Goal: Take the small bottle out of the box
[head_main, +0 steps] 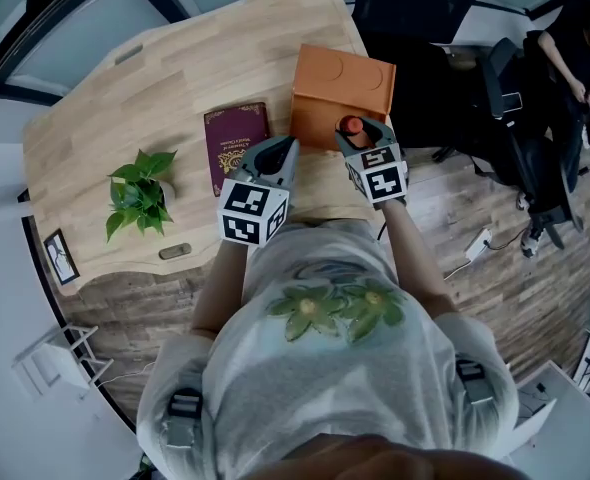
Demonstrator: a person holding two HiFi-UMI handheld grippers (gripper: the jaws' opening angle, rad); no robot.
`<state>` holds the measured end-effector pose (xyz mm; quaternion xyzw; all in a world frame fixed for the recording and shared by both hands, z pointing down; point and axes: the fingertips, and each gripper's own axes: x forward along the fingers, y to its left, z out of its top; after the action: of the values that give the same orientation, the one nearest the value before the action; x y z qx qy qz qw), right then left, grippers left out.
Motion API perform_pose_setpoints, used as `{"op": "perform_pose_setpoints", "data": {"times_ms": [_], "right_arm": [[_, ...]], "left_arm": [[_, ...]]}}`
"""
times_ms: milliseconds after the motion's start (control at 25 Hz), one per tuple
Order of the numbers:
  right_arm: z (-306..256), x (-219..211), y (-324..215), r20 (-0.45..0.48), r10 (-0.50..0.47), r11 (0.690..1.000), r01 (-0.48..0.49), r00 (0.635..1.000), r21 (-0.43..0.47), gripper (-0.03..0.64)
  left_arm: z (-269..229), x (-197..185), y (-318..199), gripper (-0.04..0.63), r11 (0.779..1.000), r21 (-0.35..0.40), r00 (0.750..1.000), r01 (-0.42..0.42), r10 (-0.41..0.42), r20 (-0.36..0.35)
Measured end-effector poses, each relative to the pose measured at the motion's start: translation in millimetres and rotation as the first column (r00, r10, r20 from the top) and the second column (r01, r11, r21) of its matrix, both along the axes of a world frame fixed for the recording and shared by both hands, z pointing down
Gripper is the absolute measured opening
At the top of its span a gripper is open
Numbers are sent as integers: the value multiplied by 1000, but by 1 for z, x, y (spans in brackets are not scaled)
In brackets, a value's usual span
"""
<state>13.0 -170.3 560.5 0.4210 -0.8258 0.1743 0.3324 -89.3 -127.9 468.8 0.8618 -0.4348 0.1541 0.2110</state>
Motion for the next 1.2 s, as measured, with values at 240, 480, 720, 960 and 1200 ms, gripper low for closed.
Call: {"op": "perform_pose_setpoints", "data": {"times_ms": [240, 480, 720, 960, 1200], "right_arm": [[-19, 7, -2, 20, 14, 999, -15, 1000, 43, 215], [-39, 16, 0, 49, 18, 996, -23, 999, 88, 215], [-56, 22, 8, 73, -4, 993, -5, 997, 118, 215], [-79, 27, 22, 99, -47, 989, 33, 994, 145, 215], [-105, 34, 35, 118, -82, 982, 60, 990, 179, 215]], "left_arm": [[-6, 1, 1, 8, 1000, 16, 1000, 5, -5, 1], [-14, 7, 3, 8, 999, 32, 1000, 14, -14, -2], [-24, 18, 9, 8, 999, 43, 1000, 25, -25, -4], [-38, 31, 20, 8, 998, 50, 999, 37, -37, -1], [-48, 43, 37, 8, 997, 48, 999, 52, -53, 11]]}}
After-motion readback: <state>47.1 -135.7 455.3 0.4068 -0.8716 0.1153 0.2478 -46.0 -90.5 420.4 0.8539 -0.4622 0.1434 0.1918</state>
